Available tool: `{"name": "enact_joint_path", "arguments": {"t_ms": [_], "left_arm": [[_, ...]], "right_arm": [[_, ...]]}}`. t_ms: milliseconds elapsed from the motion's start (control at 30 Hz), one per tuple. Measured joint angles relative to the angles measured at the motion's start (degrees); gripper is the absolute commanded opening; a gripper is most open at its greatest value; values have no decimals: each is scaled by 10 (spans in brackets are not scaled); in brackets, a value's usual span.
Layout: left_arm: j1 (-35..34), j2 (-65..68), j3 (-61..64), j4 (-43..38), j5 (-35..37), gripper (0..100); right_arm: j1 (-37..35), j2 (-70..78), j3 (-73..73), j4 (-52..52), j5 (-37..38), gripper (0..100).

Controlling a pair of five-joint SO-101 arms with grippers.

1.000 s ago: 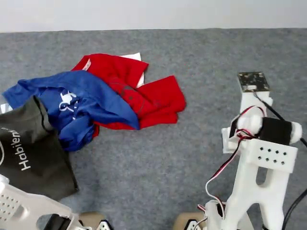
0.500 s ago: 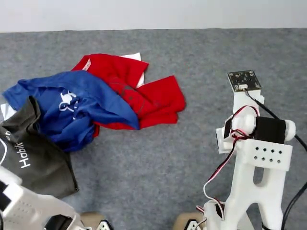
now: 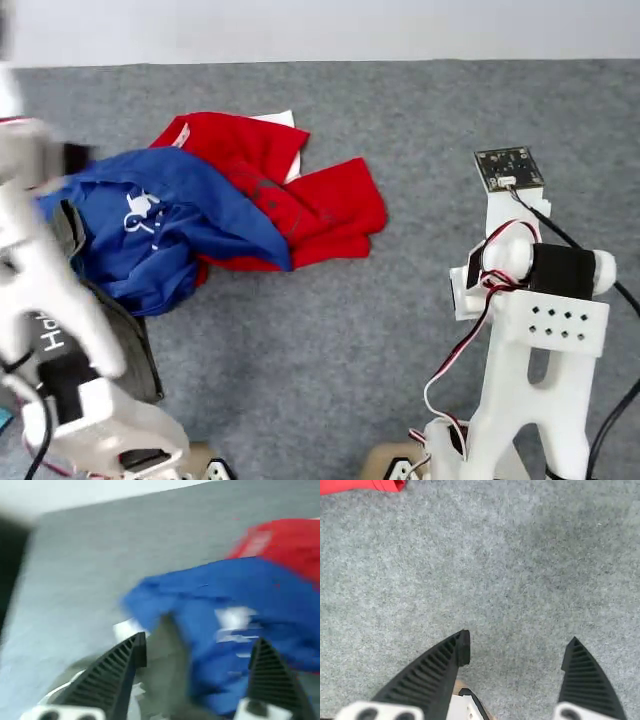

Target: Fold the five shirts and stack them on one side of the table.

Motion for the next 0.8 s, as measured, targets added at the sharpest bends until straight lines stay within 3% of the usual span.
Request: {"name": "enact_joint_path", "arguments": {"t_ms": [133,267,533,800], "left_arm": [[103,56,29,0,45,323],[158,129,29,-1,63,323],[177,265,29,-12,64,323],[177,315,29,-12,64,323]], "right_arm": [[0,0,0,0,0,303],[0,0,0,0,0,303],[0,0,0,0,0,303],[0,0,0,0,0,303]]}}
